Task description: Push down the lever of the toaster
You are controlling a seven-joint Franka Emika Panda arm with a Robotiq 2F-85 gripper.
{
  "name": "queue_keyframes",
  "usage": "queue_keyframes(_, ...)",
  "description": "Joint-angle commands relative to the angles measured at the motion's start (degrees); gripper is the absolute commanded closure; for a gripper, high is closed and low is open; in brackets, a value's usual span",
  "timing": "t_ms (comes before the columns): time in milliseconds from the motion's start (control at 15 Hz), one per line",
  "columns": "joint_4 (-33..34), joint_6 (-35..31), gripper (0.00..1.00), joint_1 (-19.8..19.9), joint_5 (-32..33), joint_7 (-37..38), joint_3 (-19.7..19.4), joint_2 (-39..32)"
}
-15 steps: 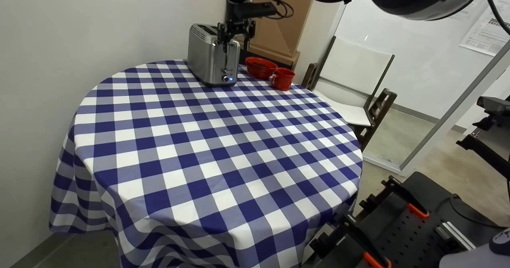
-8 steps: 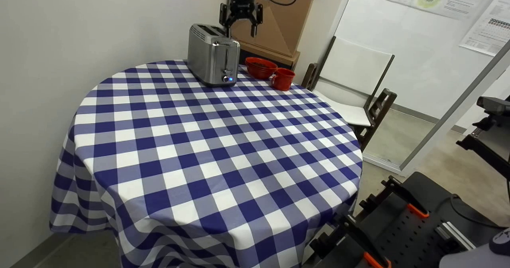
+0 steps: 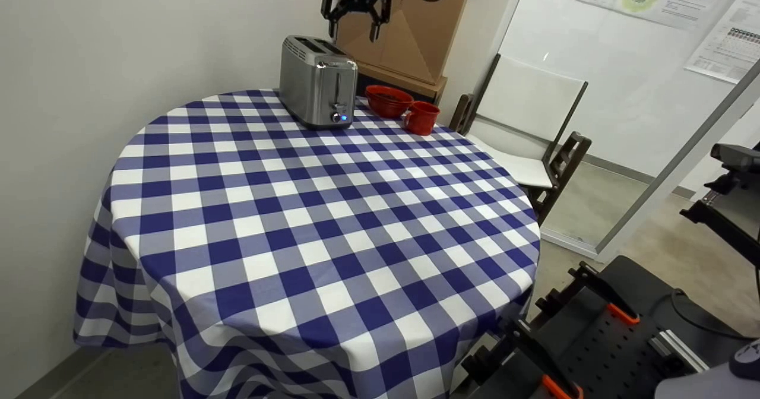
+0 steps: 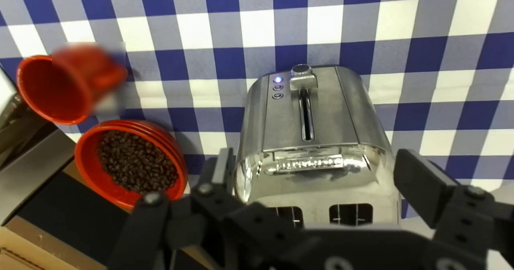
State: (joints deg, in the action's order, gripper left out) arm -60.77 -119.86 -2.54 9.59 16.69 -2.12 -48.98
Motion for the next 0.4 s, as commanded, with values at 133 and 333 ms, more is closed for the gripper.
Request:
queue_keyframes(133, -0.65, -0.15, 0.00, -0.89, -1.00, -0.54, -1.49, 0.49)
queue_keyframes(333, -0.63, -0.16, 0.00, -0.88, -1.00, -0.53, -1.55, 0.24)
